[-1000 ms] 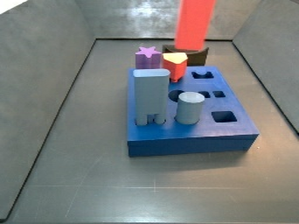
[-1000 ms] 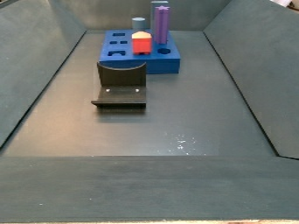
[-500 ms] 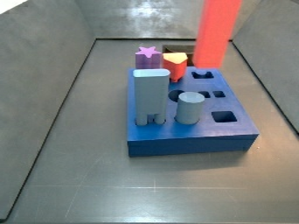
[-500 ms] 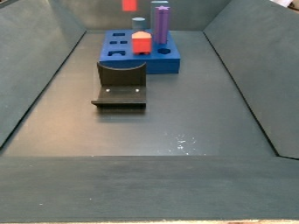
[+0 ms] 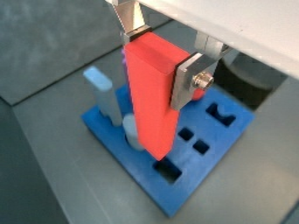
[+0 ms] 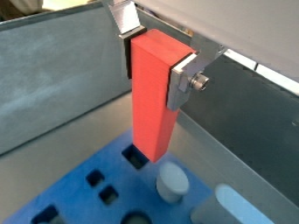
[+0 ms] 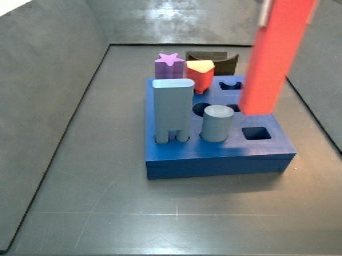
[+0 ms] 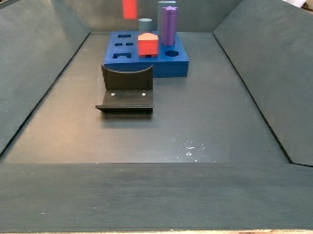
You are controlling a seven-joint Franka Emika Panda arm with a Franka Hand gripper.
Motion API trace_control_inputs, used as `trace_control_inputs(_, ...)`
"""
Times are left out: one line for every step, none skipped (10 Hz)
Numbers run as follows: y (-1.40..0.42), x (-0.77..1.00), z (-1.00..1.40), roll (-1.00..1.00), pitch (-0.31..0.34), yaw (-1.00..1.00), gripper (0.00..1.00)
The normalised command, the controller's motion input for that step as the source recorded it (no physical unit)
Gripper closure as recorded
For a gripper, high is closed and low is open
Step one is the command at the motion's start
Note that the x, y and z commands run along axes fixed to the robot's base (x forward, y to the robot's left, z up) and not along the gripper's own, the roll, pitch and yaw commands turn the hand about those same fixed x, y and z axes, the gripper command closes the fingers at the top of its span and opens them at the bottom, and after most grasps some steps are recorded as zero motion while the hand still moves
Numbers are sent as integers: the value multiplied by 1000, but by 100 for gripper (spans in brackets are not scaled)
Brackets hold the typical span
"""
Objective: Pick up the rectangle object. Move up. Place the rectangle object on the fixture. Regrasp the rectangle object. Move to above the board. Insert the rectangle object.
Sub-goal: Insert the rectangle object.
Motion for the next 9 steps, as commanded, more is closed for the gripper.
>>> trace_control_inputs(-109,194,0,-237,-500,-66,100)
trace_control_inputs(-126,137,-157,-126,-500,-74,100)
trace_control_inputs(-83,63,-149,0,-354,0,100)
trace_control_inputs(-97,0,-243,184,-213,23,100)
trace_control_inputs(-171,-31,-426,371,-176,43,100)
trace_control_inputs(-89,-26,-234,500,-144,74,100)
trace_control_inputs(0,0,-231,427,-106,217,100)
trace_control_inputs(0,0,-183,379,-96,209,100)
trace_control_inputs(40,0,-206,329,-113,269,100)
